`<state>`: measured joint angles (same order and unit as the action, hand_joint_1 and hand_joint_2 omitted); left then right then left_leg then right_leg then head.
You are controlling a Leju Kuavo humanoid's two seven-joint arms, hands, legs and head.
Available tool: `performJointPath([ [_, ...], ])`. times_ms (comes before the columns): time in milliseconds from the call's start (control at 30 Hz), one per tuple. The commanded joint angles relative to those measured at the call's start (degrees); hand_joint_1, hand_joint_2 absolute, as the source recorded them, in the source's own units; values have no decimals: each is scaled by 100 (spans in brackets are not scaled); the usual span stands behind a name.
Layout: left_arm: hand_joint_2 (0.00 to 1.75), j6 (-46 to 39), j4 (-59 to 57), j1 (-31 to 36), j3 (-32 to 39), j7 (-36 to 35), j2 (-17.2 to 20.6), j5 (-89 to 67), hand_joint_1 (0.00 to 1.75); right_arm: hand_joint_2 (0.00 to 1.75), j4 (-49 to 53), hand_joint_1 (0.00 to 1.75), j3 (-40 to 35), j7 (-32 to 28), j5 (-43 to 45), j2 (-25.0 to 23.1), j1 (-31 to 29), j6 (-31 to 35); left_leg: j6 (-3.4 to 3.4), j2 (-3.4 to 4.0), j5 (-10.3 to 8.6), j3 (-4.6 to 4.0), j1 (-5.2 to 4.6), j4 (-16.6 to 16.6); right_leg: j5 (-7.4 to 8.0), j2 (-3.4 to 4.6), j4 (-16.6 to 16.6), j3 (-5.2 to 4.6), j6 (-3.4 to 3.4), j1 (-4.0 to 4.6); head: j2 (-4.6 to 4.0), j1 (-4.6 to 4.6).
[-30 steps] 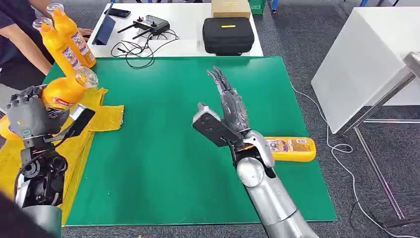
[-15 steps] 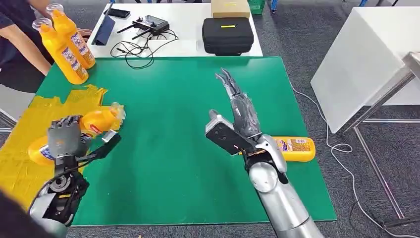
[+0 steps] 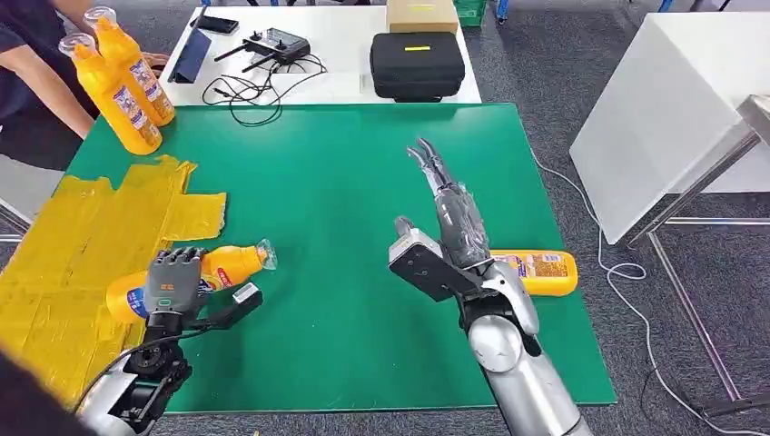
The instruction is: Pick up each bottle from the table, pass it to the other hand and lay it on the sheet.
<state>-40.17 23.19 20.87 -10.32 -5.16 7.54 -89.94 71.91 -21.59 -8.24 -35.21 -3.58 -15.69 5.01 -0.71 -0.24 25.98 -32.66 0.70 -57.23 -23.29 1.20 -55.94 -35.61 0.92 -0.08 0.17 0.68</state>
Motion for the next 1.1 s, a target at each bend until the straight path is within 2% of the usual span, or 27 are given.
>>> performJointPath([
  [33,175,17,-590,253,-312,-188,47,-4,175,0,77,0,48,56,-71,72,19,-74,-1,-3,9,31,0,8,-11,-12,5,32,2,2,0,0],
  [200,175,205,-1064,485,-277,-776,188,33,175,0,59,0,7,91,-124,88,-33,-197,0,-1,7,26,2,4,-7,-8,3,29,1,4,0,0],
  [233,175,382,-1081,501,-236,-1007,249,3,159,0,11,0,-1,92,-115,98,-53,-223,0,0,13,44,4,5,-14,-12,3,47,1,6,0,0],
  [267,175,507,-1088,512,-161,-1147,279,43,54,0,-33,0,-9,91,-110,109,-76,-235,1,5,7,28,3,4,-5,-1,4,29,0,5,0,0],
  [300,175,569,-1074,525,-100,-1280,318,56,10,0,-116,0,-20,91,-76,131,-119,-266,1,7,10,39,4,7,-7,-2,5,39,0,6,0,0],
  [333,175,694,-1089,563,-17,-1481,365,73,0,0,-205,0,-31,68,-28,154,-159,-278,1,8,7,30,3,6,-4,1,3,30,0,4,0,2],
  [600,175,1893,-1166,830,344,-1893,460,187,0,0,-353,0,-55,-7,170,227,-159,-199,0,0,7,47,4,9,-8,-8,-2,45,1,4,0,2],
  [633,0,2039,-1146,859,345,-1909,440,173,0,0,-344,0,-48,-3,173,226,-153,-197,0,1,5,42,3,9,-5,-5,-2,39,2,3,0,2],
  [1100,0,2037,-1047,978,485,-1586,266,167,0,0,-179,0,63,72,153,241,-38,-141,2,-12,-1,60,2,11,-8,-28,1,63,2,3,0,0],
])
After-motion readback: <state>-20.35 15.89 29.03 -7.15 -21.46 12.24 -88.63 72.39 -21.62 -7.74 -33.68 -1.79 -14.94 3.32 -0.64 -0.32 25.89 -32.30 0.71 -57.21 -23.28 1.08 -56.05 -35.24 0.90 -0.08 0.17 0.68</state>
